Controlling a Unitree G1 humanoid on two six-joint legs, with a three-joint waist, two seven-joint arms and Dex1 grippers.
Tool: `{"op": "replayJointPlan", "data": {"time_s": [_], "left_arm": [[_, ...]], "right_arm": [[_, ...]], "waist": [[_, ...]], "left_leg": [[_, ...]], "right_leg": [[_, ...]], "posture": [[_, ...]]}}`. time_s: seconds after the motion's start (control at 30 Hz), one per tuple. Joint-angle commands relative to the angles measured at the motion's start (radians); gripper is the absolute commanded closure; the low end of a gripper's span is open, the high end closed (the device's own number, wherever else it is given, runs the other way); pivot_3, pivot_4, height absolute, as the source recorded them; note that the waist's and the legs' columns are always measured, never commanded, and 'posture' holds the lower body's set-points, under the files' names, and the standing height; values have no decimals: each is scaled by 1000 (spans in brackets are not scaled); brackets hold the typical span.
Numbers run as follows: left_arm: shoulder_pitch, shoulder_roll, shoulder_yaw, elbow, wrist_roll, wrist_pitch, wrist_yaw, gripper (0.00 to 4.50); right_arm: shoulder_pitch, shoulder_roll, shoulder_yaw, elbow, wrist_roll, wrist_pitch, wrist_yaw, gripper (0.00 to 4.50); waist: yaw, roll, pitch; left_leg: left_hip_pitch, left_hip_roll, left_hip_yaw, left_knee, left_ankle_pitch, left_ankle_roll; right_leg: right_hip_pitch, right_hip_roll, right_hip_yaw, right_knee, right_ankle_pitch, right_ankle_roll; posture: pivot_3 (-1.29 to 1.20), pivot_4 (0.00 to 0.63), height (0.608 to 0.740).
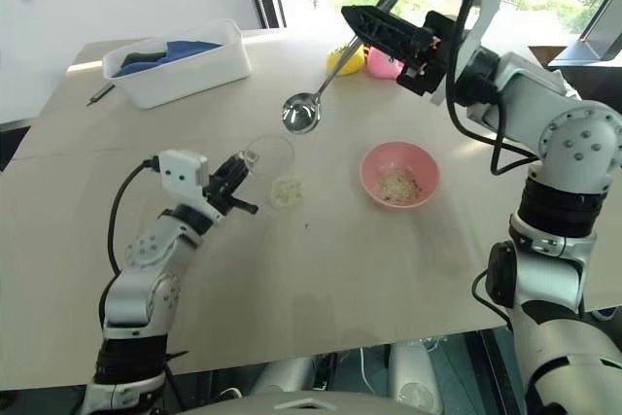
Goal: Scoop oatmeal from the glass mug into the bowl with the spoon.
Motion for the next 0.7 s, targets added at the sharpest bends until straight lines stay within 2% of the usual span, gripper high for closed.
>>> {"op": "replayJointPlan", "data": {"time_s": [0.03, 0.17, 0.53, 0.7], "left_arm": [[-80, 33, -10, -61, -31, 58, -23, 4447], [-115, 51, -23, -58, -40, 85, -52, 4447], [-172, 106, -51, -9, -10, 60, -130, 4447], [-193, 124, -65, 24, 12, 40, -157, 4447]], "right_arm": [[16, 11, 34, -61, -5, -19, 4, 4500], [28, 25, 82, -74, -51, -38, 0, 4500], [63, -22, 277, -82, -343, -115, 118, 4500], [75, -52, 405, -142, -489, -153, 173, 4500]], "waist": [[0, 0, 0], [-4, 0, 0], [-4, 0, 0], [-4, 0, 0]], "left_leg": [[0, 0, 0, 0, 0, 0], [0, 0, 1, 0, 0, 0], [-3, 0, 1, 1, 0, 0], [-4, 0, 1, 1, 0, 0]], "right_leg": [[0, 0, 0, 0, 0, 0], [0, 0, 1, 0, 0, 0], [-4, 0, 1, 1, 0, 0], [-5, 0, 1, 2, 0, 0]], "posture": [[0, 150, 740], [0, 150, 740], [0, 150, 740], [0, 150, 740]]}}
